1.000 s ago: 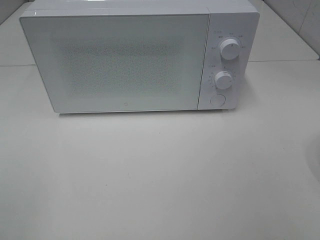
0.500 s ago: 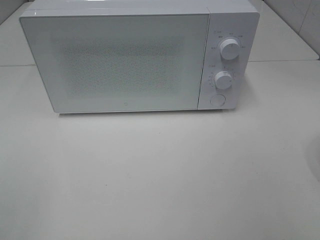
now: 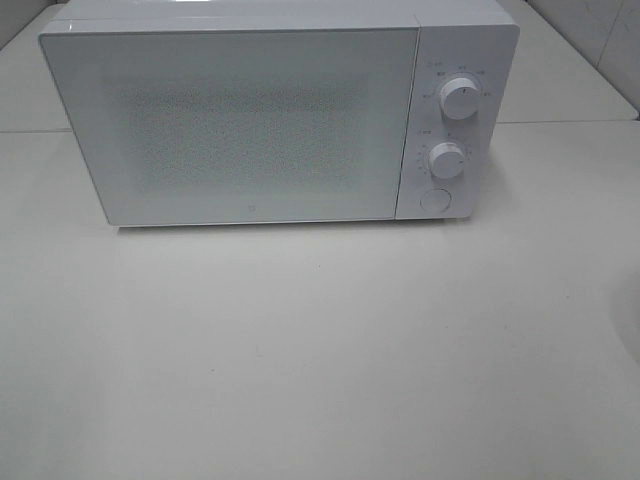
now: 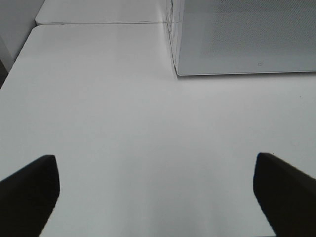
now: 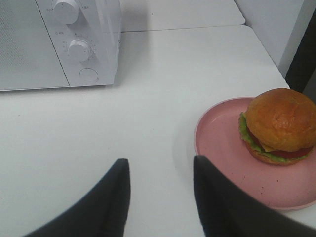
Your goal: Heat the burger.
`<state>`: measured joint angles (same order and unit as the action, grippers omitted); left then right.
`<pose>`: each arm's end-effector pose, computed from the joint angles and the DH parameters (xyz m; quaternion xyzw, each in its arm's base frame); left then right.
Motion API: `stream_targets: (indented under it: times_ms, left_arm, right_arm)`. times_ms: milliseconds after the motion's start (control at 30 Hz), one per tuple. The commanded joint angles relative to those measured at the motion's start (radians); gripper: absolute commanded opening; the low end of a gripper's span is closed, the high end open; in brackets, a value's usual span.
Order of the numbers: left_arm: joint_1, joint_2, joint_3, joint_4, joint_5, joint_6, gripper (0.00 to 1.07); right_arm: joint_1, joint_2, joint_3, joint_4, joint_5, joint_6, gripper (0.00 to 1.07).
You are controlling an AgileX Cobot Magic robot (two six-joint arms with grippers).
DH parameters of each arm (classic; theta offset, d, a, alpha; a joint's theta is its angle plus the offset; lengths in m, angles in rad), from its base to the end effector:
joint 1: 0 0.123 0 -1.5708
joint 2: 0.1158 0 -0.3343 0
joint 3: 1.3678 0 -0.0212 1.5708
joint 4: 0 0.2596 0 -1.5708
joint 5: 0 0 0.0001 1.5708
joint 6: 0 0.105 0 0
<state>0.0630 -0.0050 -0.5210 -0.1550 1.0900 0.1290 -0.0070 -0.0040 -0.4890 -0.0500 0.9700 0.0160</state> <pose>-0.0386 -0.0168 0.2793 0.0332 0.8509 -0.0272 0.5236 -0.0297 -0.0041 0.2804 0.0093 0.8304 -0.0225 0.5567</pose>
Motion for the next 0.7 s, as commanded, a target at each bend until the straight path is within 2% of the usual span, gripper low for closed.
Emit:
stream_targets:
  times_ms: [33,700]
  left_arm:
    - [-0.004,-0.024,0.001,-0.004,-0.014,0.0,1.02]
    - [-0.004,-0.024,0.001,-0.004,-0.014,0.002,1.02]
  right_arm:
    - [-0.005,-0.029,0.0,0.0,-0.006,0.002,0.44]
    - [-0.005,-0.029,0.0,0.0,-0.006,0.002,0.44]
